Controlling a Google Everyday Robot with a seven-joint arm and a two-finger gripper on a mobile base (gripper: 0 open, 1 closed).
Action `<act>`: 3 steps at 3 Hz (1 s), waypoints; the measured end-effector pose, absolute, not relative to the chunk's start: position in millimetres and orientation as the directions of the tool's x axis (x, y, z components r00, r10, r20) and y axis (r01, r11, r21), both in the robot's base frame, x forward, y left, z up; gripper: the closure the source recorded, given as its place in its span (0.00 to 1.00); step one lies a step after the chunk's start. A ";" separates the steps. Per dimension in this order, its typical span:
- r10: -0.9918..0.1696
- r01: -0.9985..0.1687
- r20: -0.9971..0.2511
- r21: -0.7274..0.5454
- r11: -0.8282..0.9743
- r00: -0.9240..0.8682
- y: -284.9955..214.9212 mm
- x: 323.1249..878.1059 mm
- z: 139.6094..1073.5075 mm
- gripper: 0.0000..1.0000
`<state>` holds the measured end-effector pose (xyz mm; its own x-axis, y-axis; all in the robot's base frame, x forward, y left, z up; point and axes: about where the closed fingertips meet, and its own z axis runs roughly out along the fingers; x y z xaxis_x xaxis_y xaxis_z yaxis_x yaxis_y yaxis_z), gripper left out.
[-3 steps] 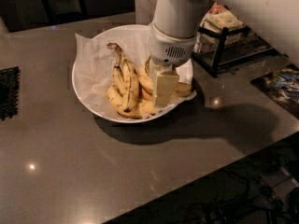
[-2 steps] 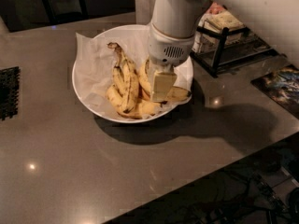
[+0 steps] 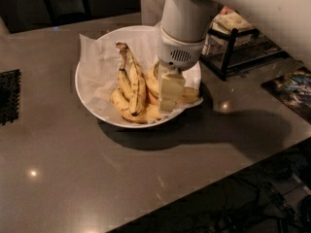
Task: Pick banana from white bowl
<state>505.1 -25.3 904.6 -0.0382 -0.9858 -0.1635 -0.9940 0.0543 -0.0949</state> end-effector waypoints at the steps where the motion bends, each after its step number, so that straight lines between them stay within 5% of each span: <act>1: -0.977 -0.982 -0.175 -0.122 0.142 -0.120 -33.7 508.5 911.9 0.13; 3: -0.965 -0.966 -0.187 -0.143 0.214 -0.186 -32.4 514.1 918.7 0.23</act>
Offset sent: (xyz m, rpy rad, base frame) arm 0.0093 -0.0202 0.0169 0.0218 -0.0510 -0.2105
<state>514.1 -32.4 918.7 -0.1862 -0.9645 -0.1872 -0.9662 0.2143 -0.1432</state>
